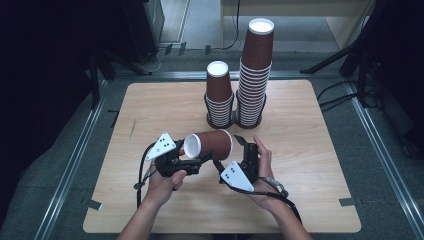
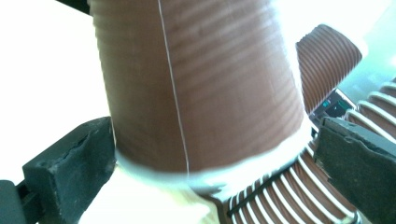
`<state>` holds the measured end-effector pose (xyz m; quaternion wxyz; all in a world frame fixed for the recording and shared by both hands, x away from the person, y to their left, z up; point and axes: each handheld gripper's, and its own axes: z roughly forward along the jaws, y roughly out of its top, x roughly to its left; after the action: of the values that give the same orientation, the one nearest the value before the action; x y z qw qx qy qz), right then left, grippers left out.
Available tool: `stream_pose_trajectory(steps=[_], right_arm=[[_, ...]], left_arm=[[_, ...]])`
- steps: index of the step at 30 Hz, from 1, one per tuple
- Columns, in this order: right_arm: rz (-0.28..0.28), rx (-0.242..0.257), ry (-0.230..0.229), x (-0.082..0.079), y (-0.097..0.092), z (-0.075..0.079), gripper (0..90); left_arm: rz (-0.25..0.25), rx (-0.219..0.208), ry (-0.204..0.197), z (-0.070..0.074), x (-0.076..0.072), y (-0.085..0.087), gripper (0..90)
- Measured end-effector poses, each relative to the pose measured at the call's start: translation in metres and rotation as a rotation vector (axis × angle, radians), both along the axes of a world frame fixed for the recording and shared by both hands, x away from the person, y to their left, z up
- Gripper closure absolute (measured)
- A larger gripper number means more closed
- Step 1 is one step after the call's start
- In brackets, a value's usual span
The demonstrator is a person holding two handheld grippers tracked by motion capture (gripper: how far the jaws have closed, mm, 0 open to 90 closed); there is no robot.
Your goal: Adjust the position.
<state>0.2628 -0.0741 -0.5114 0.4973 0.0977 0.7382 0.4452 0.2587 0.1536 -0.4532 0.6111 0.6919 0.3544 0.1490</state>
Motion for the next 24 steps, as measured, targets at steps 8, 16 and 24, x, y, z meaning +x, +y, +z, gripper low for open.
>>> stream_pose_trajectory(steps=[8,16,24], right_arm=[[-0.006,0.033,0.078,-0.004,-0.012,-0.010,0.9],[0.012,0.180,0.247,-0.009,-0.015,-0.010,0.0],[0.004,0.318,0.354,-0.015,-0.014,-0.008,0.1]], left_arm=[[0.060,-0.013,-0.002,0.002,0.001,0.009,20.3],[0.100,-0.023,-0.004,0.002,0.003,0.014,20.3],[0.107,-0.001,-0.019,0.001,0.003,0.014,20.4]])
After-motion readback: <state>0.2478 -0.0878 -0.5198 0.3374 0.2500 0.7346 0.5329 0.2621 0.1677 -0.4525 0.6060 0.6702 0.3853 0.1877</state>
